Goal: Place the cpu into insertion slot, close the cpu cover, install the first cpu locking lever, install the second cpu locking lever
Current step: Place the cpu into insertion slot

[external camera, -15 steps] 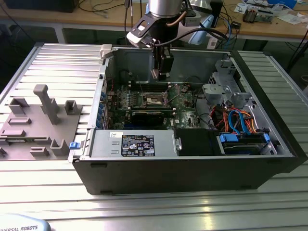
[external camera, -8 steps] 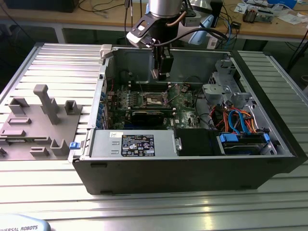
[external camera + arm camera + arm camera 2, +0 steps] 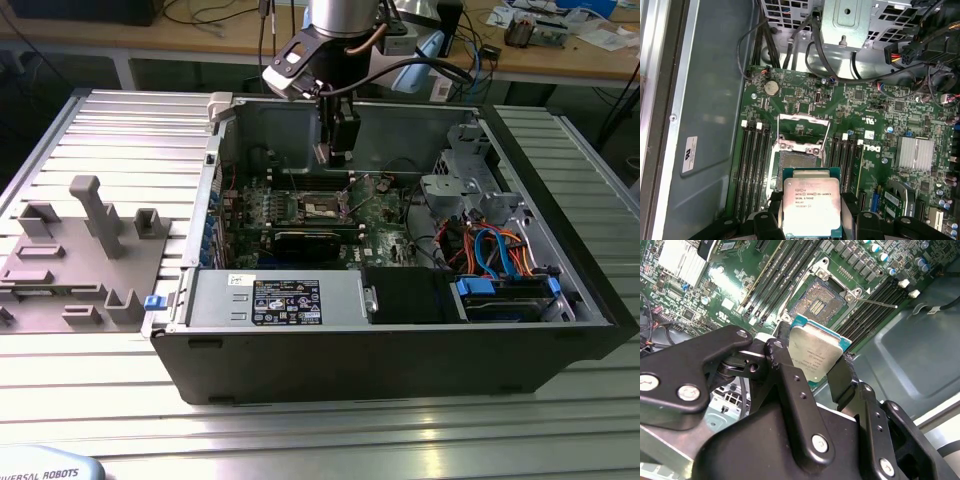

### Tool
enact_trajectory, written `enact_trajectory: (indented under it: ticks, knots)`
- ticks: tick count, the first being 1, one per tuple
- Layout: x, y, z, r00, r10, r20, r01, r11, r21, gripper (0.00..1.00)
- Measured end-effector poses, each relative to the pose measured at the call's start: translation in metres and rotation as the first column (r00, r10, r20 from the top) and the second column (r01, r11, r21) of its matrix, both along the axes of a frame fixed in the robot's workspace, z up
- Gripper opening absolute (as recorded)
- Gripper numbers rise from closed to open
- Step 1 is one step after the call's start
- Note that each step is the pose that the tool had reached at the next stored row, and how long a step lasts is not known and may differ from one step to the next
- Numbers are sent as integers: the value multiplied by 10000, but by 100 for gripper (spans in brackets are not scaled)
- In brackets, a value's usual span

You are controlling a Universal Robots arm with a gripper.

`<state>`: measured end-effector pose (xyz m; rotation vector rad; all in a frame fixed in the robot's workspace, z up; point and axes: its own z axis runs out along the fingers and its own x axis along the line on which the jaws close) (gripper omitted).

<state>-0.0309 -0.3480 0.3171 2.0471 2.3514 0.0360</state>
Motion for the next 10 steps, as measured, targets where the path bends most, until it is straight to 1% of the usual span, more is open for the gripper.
enact_trajectory:
  ticks: [10]
  knots:
    - [0,0,-1,10000,-67,0,67,10000,0,54]
